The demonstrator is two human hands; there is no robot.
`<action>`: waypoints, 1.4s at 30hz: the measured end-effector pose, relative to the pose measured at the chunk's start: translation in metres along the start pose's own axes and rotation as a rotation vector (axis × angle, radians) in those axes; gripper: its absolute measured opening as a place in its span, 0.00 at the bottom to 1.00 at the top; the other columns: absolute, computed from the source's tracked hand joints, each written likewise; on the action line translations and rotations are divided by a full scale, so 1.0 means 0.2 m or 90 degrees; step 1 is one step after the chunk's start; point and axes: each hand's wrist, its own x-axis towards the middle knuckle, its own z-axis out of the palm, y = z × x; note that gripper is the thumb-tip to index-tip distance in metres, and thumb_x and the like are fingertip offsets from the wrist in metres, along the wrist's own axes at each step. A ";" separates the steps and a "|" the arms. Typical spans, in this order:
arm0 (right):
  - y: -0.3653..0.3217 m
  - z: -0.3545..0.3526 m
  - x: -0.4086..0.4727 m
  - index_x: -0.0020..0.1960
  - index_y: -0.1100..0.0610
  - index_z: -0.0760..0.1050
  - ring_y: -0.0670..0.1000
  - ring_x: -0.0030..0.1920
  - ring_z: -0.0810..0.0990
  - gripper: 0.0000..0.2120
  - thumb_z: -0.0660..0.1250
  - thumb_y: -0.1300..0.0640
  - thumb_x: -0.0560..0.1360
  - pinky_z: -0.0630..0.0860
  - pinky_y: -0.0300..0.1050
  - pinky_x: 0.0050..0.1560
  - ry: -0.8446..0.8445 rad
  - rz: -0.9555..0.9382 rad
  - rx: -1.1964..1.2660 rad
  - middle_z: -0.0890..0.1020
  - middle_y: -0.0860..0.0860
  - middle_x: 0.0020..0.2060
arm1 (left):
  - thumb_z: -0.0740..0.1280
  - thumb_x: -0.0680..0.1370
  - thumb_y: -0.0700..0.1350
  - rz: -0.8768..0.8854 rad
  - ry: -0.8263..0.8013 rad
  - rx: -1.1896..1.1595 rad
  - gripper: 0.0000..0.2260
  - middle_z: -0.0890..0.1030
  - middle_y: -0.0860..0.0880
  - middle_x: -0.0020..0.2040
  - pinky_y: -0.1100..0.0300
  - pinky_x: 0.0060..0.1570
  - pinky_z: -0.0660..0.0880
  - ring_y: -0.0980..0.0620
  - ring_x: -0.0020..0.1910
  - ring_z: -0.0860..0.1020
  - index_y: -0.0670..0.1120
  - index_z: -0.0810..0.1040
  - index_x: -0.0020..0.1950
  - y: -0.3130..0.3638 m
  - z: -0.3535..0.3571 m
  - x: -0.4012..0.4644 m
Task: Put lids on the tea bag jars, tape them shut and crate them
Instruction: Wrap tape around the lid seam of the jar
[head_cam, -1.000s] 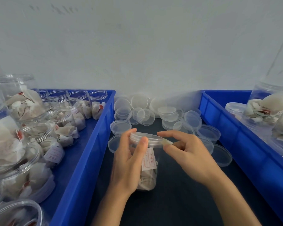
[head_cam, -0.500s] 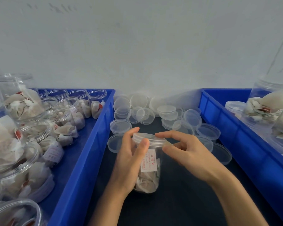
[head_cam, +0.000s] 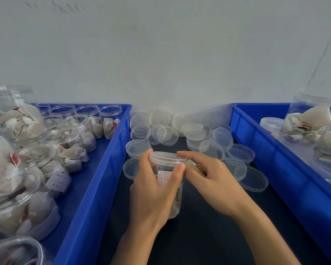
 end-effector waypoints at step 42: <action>0.03 -0.08 0.00 0.63 0.31 0.77 0.42 0.31 0.72 0.17 0.62 0.32 0.76 0.72 0.46 0.37 -0.031 0.025 0.015 0.76 0.45 0.29 | 0.65 0.71 0.75 -0.055 -0.109 -0.185 0.31 0.82 0.68 0.56 0.65 0.49 0.80 0.66 0.55 0.83 0.61 0.72 0.69 -0.04 0.00 0.03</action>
